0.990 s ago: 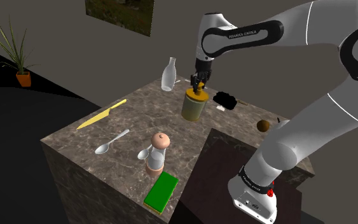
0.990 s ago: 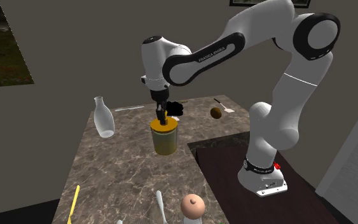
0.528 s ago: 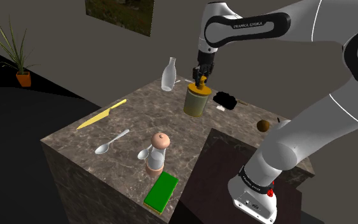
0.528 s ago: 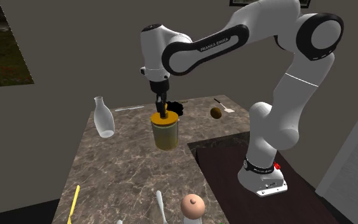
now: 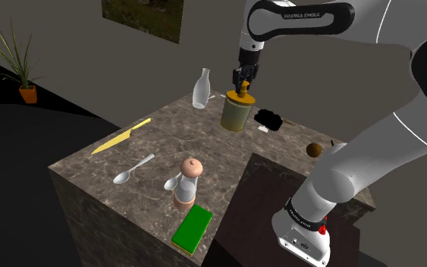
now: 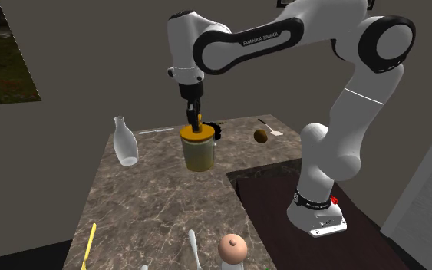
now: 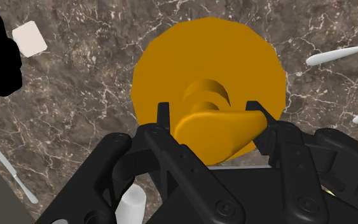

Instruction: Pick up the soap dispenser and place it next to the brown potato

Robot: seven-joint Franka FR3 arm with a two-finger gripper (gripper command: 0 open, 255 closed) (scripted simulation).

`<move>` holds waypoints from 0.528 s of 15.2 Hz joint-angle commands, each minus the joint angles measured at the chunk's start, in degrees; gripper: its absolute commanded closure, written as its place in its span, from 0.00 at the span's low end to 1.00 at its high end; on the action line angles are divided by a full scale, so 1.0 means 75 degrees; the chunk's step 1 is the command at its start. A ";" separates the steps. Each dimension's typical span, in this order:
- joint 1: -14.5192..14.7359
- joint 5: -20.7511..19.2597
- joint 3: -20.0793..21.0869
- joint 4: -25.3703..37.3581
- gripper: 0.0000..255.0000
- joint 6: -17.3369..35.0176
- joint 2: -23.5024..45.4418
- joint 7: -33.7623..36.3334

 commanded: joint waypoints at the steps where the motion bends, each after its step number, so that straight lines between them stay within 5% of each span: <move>1: 0.0002 0.0009 0.0009 0.0209 1.00 -0.0217 -0.0013 -0.0033; 8: 0.0011 0.0038 0.0036 0.0973 1.00 -0.0922 0.0038 -0.0143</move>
